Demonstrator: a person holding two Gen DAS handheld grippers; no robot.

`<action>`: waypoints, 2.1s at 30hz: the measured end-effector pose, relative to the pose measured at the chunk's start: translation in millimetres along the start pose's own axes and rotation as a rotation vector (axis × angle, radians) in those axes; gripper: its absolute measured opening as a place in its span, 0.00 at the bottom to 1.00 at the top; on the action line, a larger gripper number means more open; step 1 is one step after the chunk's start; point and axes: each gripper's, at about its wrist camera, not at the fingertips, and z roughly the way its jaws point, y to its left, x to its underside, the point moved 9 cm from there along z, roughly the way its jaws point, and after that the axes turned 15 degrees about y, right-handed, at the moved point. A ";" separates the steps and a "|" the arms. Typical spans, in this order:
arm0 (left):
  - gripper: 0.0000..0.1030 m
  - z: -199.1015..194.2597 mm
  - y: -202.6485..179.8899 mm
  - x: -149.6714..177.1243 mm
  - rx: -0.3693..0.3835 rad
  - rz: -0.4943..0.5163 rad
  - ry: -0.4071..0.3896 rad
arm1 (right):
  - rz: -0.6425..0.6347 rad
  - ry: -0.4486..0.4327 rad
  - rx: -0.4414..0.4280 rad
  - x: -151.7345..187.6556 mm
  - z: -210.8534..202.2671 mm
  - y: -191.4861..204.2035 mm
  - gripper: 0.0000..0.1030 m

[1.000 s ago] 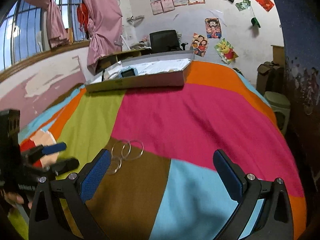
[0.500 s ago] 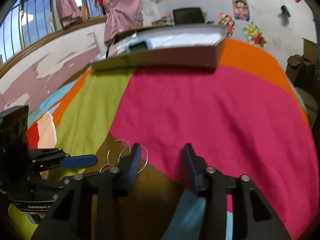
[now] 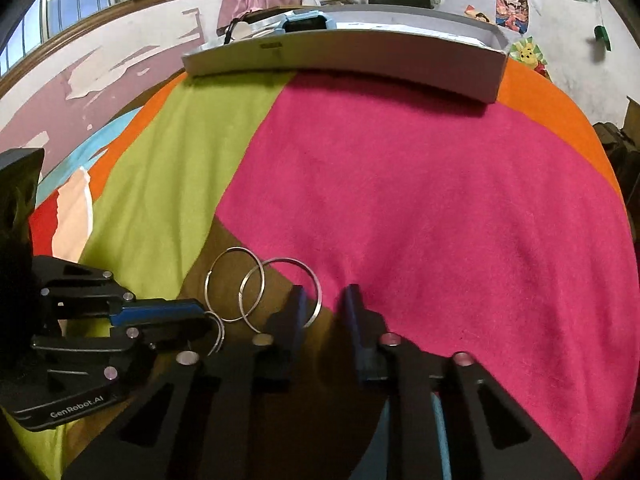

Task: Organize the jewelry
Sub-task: 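Grasp a silver key ring with the left gripper while the right gripper grasps another key ring, then carry both key rings into the tray and open both grippers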

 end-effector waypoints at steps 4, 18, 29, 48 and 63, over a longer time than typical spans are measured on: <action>0.04 -12.1 10.1 0.0 0.000 -0.033 -0.013 | 0.002 -0.020 -0.004 1.6 -6.9 4.5 0.03; 0.04 -77.8 38.2 -55.8 -0.074 -0.044 -0.149 | -0.008 -0.216 0.049 -19.2 -90.7 -10.0 0.02; 0.04 -120.7 74.0 -190.3 -0.120 -0.079 -0.312 | -0.011 -0.315 0.033 -128.3 -157.0 -28.6 0.02; 0.04 -56.9 120.3 -242.4 -0.194 -0.190 -0.243 | 0.161 -0.222 0.012 -216.3 -53.8 -84.5 0.02; 0.69 -89.6 116.2 -225.0 -0.222 -0.245 -0.340 | 0.180 -0.245 0.032 -203.1 -56.7 -87.5 0.04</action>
